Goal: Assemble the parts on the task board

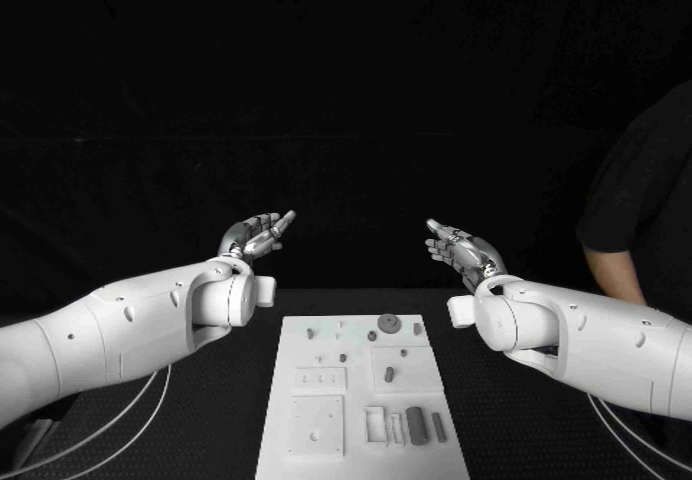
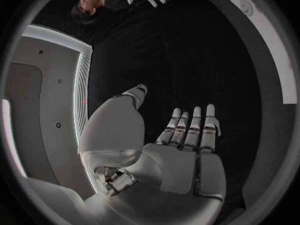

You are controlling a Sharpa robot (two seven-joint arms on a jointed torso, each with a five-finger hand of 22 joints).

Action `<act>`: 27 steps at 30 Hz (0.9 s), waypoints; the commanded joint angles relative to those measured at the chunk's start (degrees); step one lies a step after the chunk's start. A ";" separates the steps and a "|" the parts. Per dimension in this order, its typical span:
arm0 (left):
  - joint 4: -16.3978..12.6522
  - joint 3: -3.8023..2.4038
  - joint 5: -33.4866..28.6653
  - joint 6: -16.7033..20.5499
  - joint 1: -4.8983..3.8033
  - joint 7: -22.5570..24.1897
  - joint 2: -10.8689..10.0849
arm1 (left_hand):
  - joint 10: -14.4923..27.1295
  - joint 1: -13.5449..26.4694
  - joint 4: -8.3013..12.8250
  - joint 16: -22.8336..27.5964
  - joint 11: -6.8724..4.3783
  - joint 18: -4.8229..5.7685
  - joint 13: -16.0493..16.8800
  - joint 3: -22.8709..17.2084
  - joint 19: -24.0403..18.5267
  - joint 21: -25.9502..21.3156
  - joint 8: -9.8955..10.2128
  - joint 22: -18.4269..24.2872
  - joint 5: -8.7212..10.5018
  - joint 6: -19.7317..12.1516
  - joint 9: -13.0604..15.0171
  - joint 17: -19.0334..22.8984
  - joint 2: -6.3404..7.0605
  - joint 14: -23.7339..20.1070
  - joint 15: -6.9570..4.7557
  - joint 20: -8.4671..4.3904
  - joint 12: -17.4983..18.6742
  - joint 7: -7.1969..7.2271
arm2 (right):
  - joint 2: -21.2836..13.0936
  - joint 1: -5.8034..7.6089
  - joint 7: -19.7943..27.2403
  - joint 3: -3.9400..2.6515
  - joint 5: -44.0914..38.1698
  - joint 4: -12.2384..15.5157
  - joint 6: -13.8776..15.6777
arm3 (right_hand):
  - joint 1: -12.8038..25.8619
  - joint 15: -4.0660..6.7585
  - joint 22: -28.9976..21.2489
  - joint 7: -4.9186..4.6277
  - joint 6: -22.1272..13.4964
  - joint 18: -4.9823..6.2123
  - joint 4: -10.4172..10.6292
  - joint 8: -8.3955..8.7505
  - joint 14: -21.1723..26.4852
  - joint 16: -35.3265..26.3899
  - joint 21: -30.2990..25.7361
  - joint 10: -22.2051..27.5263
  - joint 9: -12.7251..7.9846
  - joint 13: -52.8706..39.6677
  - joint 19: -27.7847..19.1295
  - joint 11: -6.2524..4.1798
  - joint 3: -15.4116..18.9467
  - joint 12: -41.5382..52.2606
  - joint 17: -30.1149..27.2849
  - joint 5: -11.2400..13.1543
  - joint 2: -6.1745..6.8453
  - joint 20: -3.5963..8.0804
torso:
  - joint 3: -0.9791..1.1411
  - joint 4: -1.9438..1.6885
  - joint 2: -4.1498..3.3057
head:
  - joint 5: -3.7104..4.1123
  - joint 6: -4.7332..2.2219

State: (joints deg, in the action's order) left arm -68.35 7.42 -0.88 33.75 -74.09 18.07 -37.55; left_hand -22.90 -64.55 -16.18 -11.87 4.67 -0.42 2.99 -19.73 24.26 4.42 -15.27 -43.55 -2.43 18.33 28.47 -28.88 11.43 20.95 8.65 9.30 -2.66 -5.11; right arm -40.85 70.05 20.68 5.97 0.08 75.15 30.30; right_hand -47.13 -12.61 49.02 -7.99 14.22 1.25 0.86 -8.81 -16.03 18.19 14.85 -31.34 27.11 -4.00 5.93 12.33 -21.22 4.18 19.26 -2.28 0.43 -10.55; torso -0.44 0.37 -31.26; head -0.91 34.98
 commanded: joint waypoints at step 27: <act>4.02 2.59 3.01 -15.02 -4.13 -7.61 0.21 | -34.25 -19.33 5.69 -12.71 4.06 -4.00 4.81 5.11 25.58 6.69 -6.10 -1.30 -1.04 23.67 0.60 -7.28 -8.01 32.03 -2.64 -6.77 -10.83 -5.29 | 8.18 5.33 -12.65 3.24 -50.14 -20.54 -16.92 | -18.23 7.51 12.64 -2.97 29.99 11.49 -17.69 -12.50 -38.59 16.52 12.47 -28.16 8.19 -3.51 35.47 -3.75 -8.51 10.81 8.43 -0.48 2.78 0.73 | 0.17 -0.25 -0.67 | 0.14 1.03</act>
State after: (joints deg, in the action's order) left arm -63.92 10.04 0.19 21.17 -78.18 9.22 -37.28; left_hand -56.83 -83.58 -10.71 -24.40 8.82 -3.58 7.85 -14.60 49.48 10.86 -21.56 -44.90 -3.28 41.72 29.17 -36.10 3.44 52.60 6.18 2.61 -13.42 -10.41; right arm -32.72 75.36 8.58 9.26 -39.61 54.86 12.90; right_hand -62.88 -8.75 62.00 -10.37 38.55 9.36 -15.84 -19.82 -45.63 31.69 25.02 -53.78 35.45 -6.99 32.72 10.38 -27.47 13.33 26.24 -2.50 2.22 -10.39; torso -0.30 0.24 -31.61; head -0.83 36.15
